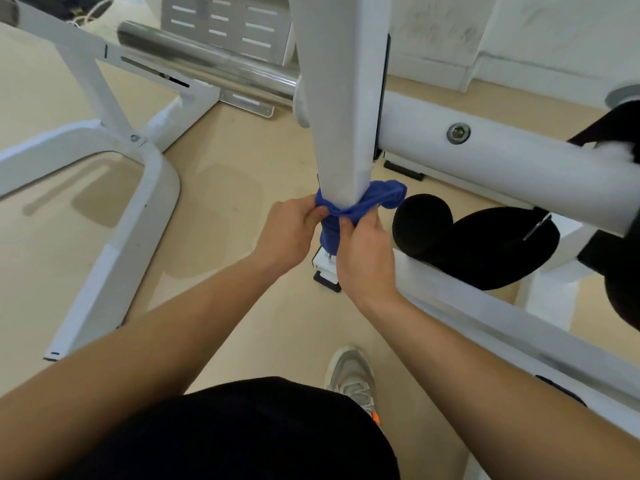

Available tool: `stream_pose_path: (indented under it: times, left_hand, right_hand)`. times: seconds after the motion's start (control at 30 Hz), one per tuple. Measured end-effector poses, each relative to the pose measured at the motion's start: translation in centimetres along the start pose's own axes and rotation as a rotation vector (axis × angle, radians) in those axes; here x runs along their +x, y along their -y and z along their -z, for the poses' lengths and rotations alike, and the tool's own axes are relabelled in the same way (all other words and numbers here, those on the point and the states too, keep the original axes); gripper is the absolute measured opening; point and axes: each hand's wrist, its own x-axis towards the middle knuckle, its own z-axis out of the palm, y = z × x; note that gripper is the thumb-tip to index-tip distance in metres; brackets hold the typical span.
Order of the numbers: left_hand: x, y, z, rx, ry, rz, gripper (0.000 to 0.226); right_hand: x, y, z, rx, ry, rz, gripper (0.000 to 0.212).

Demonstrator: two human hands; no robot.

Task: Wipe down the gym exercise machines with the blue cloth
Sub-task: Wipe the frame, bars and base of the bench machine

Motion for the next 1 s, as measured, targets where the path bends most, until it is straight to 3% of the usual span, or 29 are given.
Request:
stream_pose_path:
  times: [0.17,0.27,0.47,0.67,1.0]
  left_hand:
    - [0.4,-2.9,3.3,-0.066,-0.132,-0.123,0.036]
    - [0.3,-3.3,3.2,-0.097,-0.17,-0.111,0.033]
    - [0.2,-1.3,0.4,-0.099,-0.093,0.0,0.028]
    - [-0.1,0.0,-0.8,-0.083,0.015,0.042,0.024]
    - [0.2,-5.9,6.6,-0.092,-0.133,-0.082,0.026]
  right_hand:
    - [0.2,3.2,1.6,-0.05,-0.085,0.064,0.043]
    - [0.2,3.4,1.7,-0.154,-0.109,0.109,0.047]
    - [0.4,1.0,-0.2,-0.101,-0.113,0.041,0.049]
    - [-0.4,-1.4,-1.0,-0.198,0.036,-0.086,0.038]
    - [-1.4,7.7,3.6,-0.37,-0.079,0.076,0.056]
